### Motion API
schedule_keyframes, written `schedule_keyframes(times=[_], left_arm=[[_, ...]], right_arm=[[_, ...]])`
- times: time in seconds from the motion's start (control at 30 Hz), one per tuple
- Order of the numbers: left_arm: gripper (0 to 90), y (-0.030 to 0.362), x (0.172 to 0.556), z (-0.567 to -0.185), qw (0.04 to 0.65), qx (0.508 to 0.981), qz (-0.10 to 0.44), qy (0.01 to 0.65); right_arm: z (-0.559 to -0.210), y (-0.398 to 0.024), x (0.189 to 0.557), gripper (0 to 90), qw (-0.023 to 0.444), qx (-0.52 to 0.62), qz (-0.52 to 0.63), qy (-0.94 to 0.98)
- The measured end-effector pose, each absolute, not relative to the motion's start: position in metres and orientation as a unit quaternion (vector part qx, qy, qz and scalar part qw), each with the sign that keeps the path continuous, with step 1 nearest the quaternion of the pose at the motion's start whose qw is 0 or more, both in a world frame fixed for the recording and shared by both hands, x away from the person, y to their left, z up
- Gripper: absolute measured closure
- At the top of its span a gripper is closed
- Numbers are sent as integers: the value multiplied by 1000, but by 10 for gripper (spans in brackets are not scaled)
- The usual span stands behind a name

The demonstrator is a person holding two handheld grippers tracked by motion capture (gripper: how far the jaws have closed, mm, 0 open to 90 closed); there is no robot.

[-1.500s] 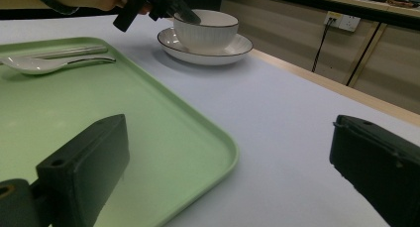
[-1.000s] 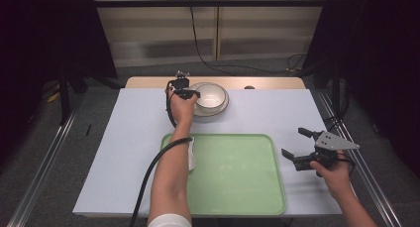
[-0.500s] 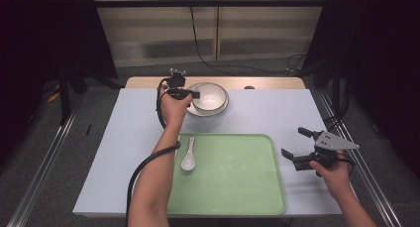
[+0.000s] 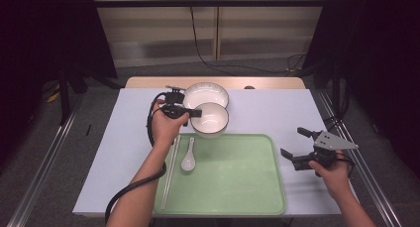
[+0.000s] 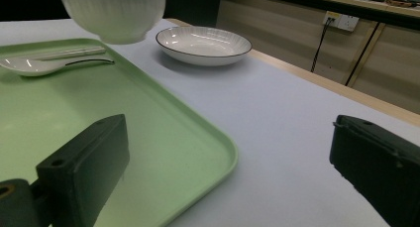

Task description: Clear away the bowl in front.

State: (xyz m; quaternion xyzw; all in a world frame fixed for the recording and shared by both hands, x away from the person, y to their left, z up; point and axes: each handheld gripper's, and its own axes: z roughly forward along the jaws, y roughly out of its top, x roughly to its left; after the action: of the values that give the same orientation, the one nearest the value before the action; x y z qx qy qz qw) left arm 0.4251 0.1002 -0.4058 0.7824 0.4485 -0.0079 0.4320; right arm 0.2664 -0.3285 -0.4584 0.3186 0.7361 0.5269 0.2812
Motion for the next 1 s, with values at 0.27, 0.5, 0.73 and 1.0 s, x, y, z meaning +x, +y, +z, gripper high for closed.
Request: schedule_keyframes(times=[0.27, 0.5, 0.73, 1.0], left_arm=[[806, 101, 397, -412, 433, 793, -14, 428], [805, 108, 372, -423, 426, 802, -25, 418], [805, 110, 347, -429, 422, 811, -33, 404], [805, 108, 329, -438, 413, 819, -47, 396]], right_arm=[[-458, -328, 267, 15, 282, 318, 527, 736], [-458, -328, 267, 15, 279, 314, 527, 739], [-458, -327, 267, 15, 280, 312, 526, 740], [-459, -326, 267, 15, 277, 314, 527, 740]])
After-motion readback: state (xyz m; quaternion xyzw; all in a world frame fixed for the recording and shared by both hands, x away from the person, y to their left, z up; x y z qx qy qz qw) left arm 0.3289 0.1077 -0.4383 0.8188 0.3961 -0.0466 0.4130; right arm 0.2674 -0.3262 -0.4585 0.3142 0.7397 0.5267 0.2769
